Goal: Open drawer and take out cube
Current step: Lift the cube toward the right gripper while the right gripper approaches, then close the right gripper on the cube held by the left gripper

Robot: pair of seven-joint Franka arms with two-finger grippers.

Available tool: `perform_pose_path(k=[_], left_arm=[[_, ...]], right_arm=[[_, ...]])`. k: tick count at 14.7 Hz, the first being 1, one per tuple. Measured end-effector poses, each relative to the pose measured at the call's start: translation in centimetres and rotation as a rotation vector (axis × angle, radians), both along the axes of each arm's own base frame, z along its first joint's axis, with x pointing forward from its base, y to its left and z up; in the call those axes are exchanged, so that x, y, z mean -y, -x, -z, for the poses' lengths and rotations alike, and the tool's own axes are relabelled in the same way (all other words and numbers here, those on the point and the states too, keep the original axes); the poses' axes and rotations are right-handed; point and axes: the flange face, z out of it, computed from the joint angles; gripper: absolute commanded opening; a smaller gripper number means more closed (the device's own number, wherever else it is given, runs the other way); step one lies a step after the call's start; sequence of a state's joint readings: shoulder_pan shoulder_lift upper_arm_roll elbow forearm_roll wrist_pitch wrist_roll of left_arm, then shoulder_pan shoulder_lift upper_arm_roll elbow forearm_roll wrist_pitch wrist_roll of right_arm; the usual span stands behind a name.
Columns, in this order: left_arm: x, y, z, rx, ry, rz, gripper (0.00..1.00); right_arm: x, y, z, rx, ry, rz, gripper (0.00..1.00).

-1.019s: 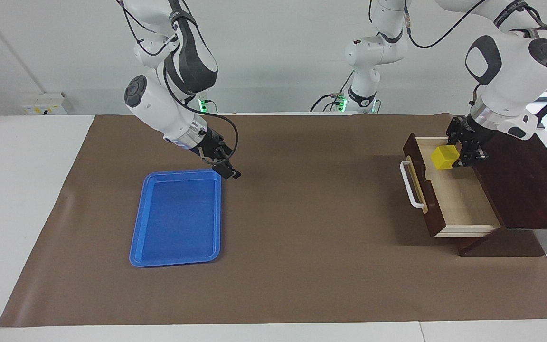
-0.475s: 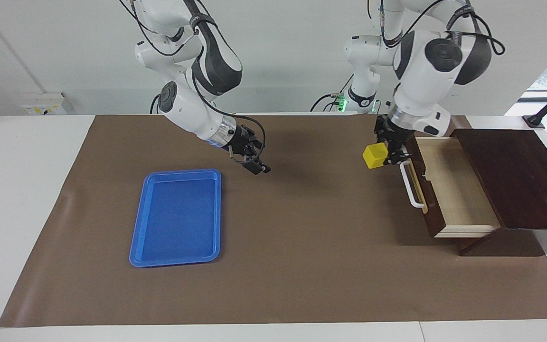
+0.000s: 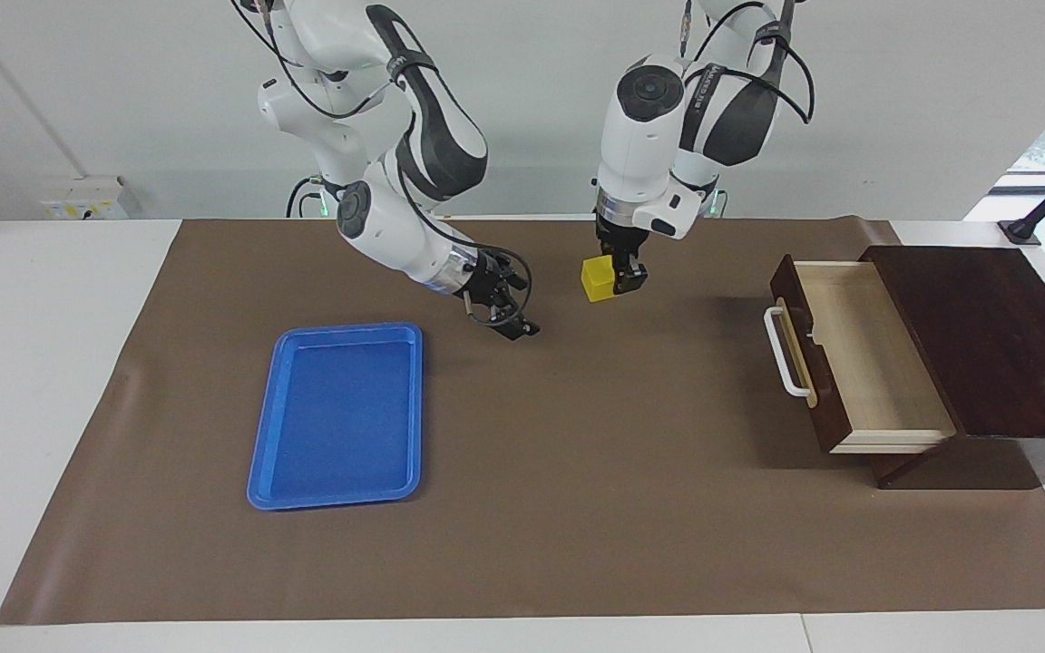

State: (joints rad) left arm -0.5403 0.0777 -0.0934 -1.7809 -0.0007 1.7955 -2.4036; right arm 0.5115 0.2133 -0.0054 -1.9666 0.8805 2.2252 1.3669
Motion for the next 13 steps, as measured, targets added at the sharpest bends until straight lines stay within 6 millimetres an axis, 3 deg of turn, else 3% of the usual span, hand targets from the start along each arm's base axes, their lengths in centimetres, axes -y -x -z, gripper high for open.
perform_pose_path(k=[5, 13], left_arm=[[1.5, 1.2, 2.3, 0.013, 0.008, 0.009, 0.00], [1.4, 0.8, 2.2, 0.039, 0.028, 0.002, 0.00]], right_arm=[[-0.8, 0.3, 0.1, -0.029, -0.018, -0.021, 1.00], [-2.5, 1.2, -0.5, -0.035, -0.038, -0.067, 1.00]])
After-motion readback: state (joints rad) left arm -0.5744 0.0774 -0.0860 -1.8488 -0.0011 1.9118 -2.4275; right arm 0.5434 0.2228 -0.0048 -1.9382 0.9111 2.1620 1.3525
